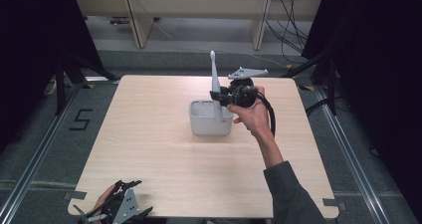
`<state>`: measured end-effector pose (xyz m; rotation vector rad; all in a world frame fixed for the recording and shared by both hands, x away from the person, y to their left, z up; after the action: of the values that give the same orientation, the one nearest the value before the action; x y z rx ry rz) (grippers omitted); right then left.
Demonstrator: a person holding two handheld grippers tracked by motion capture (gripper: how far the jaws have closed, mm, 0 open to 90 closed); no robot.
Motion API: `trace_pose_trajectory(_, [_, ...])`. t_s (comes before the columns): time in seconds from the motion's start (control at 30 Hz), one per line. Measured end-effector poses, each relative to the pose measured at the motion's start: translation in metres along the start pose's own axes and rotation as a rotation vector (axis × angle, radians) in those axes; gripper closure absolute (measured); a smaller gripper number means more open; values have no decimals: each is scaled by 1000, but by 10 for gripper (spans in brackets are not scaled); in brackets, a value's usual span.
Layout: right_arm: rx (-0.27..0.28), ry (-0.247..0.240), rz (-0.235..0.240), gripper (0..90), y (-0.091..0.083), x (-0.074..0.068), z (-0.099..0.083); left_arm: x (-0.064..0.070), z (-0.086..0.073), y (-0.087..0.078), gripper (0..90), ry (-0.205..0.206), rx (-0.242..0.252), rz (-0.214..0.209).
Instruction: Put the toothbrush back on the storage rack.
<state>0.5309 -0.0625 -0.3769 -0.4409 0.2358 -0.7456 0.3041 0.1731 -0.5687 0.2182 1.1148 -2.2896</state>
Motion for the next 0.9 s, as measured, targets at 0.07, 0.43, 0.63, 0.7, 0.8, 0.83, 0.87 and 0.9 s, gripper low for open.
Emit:
trace_pose_trajectory(0.07, [5,-4,-6,669,2,3,4,0,0,0,156,0,3,2])
trace_pose_trajectory(0.43, [32,17,-21,669,10,12,18,0,0,0,156,5,-2,1])
trace_pose_trajectory(0.63, [22,18,-38,669,16,16,19,0,1,1,156,-2,13,3])
trace_pose_trajectory(0.7, [24,-2,-45,669,20,19,19,0,1,1,156,-3,14,3])
trace_pose_trajectory(0.8, [6,3,-60,669,26,22,16,0,0,0,156,0,3,0])
trace_pose_trajectory(0.83, [-5,4,-62,669,27,23,14,0,0,0,156,0,-3,-5])
trace_pose_trajectory(0.87, [-6,17,-67,669,29,23,13,1,0,0,156,-3,5,-2])
trace_pose_trajectory(0.9, [-3,15,-74,669,31,24,13,0,1,1,156,-6,17,2])
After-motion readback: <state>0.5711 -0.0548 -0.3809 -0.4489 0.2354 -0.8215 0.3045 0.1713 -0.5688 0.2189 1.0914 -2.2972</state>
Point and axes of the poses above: each handheld gripper's, and its own axes: y roughly forward along the jaws, z roughly out of its top, x roughly to its right, the point moved 10 cm from there along y, roughly forward along the jaws, and after that the axes turned 2 degrees about -z, right-handed, at the moved point
